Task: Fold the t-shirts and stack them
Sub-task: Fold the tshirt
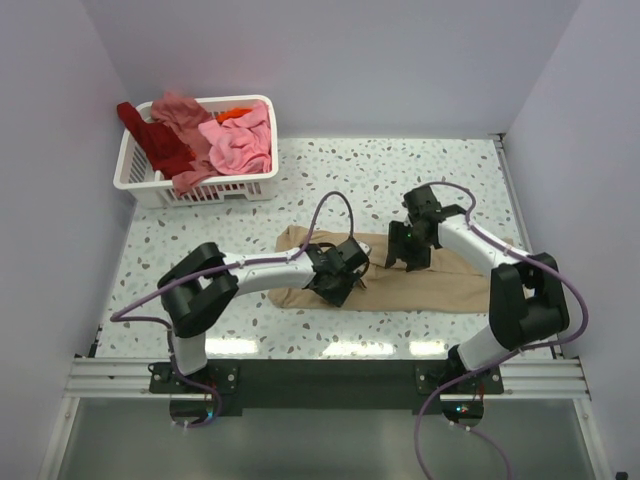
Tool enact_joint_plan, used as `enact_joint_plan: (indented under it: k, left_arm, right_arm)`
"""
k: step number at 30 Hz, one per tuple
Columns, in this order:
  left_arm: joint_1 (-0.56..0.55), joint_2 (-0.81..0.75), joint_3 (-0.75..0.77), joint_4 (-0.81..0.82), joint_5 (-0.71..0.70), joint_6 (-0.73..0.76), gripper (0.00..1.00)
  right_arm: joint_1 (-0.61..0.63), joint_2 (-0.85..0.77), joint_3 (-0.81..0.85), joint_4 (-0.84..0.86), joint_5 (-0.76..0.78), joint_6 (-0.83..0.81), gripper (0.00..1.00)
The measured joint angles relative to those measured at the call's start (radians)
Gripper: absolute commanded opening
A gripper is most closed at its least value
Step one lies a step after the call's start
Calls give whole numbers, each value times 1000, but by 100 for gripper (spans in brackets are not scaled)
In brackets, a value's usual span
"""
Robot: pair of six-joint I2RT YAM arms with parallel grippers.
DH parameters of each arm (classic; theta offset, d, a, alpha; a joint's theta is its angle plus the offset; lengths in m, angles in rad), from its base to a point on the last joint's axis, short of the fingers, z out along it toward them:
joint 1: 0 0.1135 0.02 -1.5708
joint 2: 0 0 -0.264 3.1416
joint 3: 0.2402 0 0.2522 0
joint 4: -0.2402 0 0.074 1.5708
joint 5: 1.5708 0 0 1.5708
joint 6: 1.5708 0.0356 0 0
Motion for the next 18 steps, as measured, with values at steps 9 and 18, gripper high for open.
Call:
enact_joint_plan:
  k: [9, 18]
  left_arm:
    - [1, 5, 21, -15, -114, -35, 41]
    - [-11, 4, 16, -23, -123, -62, 36]
  right_arm:
    - [0, -29, -25, 0, -6, 1, 60]
    - [0, -30, -32, -1, -18, 1, 60]
